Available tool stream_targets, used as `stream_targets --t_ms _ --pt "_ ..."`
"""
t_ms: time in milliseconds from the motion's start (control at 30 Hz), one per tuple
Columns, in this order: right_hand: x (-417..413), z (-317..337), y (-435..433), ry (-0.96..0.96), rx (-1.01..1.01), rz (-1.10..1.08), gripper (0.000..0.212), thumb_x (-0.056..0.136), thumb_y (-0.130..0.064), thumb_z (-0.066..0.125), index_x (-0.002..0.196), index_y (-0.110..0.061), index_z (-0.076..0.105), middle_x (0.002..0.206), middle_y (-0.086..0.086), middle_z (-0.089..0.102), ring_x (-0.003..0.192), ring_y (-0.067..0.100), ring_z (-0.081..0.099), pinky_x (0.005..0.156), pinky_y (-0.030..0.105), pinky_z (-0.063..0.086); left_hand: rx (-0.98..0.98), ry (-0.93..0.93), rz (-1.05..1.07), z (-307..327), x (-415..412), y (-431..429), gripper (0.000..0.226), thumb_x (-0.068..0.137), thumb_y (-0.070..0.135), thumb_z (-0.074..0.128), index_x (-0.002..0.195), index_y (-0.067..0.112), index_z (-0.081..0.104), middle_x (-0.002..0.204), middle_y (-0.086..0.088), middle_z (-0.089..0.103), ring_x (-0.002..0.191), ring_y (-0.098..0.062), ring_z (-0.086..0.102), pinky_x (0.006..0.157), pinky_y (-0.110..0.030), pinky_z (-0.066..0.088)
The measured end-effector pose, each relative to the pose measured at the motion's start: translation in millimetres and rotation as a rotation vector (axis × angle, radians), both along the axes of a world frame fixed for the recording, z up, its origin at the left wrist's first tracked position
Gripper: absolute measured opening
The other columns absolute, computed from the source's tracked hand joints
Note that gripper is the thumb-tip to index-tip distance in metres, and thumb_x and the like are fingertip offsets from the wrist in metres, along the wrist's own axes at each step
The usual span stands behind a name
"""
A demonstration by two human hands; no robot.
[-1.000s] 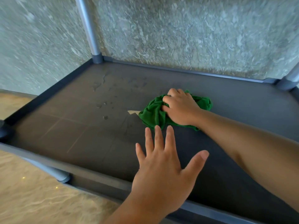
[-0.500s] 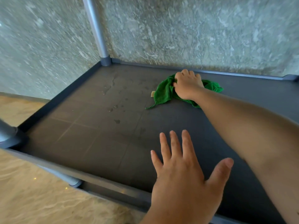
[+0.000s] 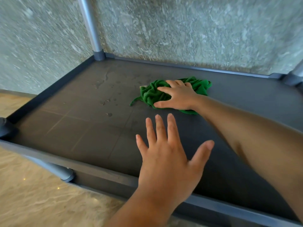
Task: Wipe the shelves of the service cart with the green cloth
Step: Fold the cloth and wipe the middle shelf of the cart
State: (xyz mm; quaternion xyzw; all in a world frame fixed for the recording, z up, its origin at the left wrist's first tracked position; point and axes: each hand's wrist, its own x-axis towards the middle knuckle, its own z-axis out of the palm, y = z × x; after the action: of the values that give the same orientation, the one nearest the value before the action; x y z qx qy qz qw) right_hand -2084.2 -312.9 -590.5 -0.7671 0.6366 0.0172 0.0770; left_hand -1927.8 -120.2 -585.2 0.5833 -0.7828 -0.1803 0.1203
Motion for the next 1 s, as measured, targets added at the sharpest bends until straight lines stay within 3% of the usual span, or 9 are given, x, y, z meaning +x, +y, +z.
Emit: stream_targets --t_ms 200,300,333,367,433,533,667,800,1000 --pt "2 -3 60 -0.105 -0.076 0.151 0.056 0.098 -0.061 0.042 0.148 -0.035 0.043 0.16 -0.003 0.029 0.145 0.021 0.02 0.115 0.048 0.017 -0.041 0.012 0.014 -2 -3 -1 0.103 0.074 0.091 -0.006 0.153 0.026 -0.021 0.165 0.0 -0.019 0.148 -0.02 -0.029 0.119 -0.053 -0.01" --pt "5 -7 93 -0.193 -0.16 0.251 0.024 0.099 -0.044 0.051 0.121 -0.036 0.057 0.127 -0.013 0.05 0.116 0.015 0.045 0.096 0.039 0.036 -0.041 0.033 0.027 -4 -1 0 0.103 0.073 0.091 -0.008 0.153 0.027 -0.021 0.166 0.0 -0.017 0.149 -0.019 -0.027 0.12 -0.053 -0.008" --pt "6 -7 105 -0.219 -0.167 0.288 0.009 0.099 -0.041 0.052 0.107 -0.041 0.053 0.111 -0.018 0.049 0.101 0.01 0.049 0.088 0.035 0.041 -0.036 0.047 0.034 -4 -1 0 0.104 0.072 0.091 -0.008 0.153 0.028 -0.02 0.166 0.001 -0.017 0.149 -0.019 -0.027 0.12 -0.053 -0.009" --pt "7 -4 116 -0.22 -0.175 0.325 0.009 0.099 -0.039 0.051 0.099 -0.045 0.045 0.1 -0.02 0.046 0.089 0.006 0.049 0.08 0.032 0.044 -0.032 0.062 0.041 -3 0 0 0.104 0.072 0.091 -0.008 0.153 0.028 -0.02 0.166 0.002 -0.017 0.149 -0.018 -0.026 0.12 -0.052 -0.009" --pt "5 -1 134 -0.16 -0.15 0.406 0.002 0.101 -0.043 0.043 0.101 -0.044 0.042 0.095 -0.015 0.049 0.081 0.005 0.049 0.071 0.025 0.046 -0.028 0.07 0.047 -2 0 1 0.103 0.073 0.091 -0.007 0.154 0.029 -0.02 0.166 0.003 -0.017 0.149 -0.018 -0.027 0.12 -0.052 -0.01" --pt "3 1 139 -0.064 -0.17 0.452 0.026 0.098 -0.054 0.025 0.108 -0.038 0.043 0.104 -0.006 0.053 0.086 0.011 0.052 0.071 0.027 0.046 -0.023 0.041 0.035 -2 -1 4 0.102 0.073 0.091 -0.009 0.153 0.029 -0.023 0.165 0.002 -0.02 0.148 -0.019 -0.03 0.12 -0.052 -0.012" --pt "3 -4 104 -0.053 -0.228 0.282 0.039 0.101 -0.054 0.029 0.11 -0.029 0.059 0.121 -0.003 0.049 0.114 0.02 0.043 0.101 0.043 0.034 -0.022 -0.019 0.003 -1 -3 5 0.101 0.075 0.09 -0.01 0.152 0.026 -0.024 0.165 0.001 -0.021 0.148 -0.021 -0.03 0.117 -0.052 -0.014" --pt "8 -6 60 -0.082 -0.227 0.208 0.038 0.102 -0.053 0.037 0.112 -0.025 0.061 0.116 -0.003 0.049 0.109 0.018 0.047 0.087 0.042 0.043 0.041 0.013 -0.003 0 -2 2 0.099 0.075 0.09 -0.006 0.151 0.029 -0.025 0.164 0.004 -0.024 0.145 -0.019 -0.035 0.116 -0.05 -0.017" --pt "14 -9 1 -0.103 -0.257 0.102 0.031 0.101 -0.05 0.042 0.094 -0.024 0.058 0.101 -0.005 0.047 0.089 0.019 0.052 0.072 0.036 0.038 0.181 0.055 0.005 3 -1 -1 0.099 0.072 0.09 -0.002 0.149 0.033 -0.028 0.161 0.01 -0.029 0.14 -0.013 -0.042 0.117 -0.048 -0.02"
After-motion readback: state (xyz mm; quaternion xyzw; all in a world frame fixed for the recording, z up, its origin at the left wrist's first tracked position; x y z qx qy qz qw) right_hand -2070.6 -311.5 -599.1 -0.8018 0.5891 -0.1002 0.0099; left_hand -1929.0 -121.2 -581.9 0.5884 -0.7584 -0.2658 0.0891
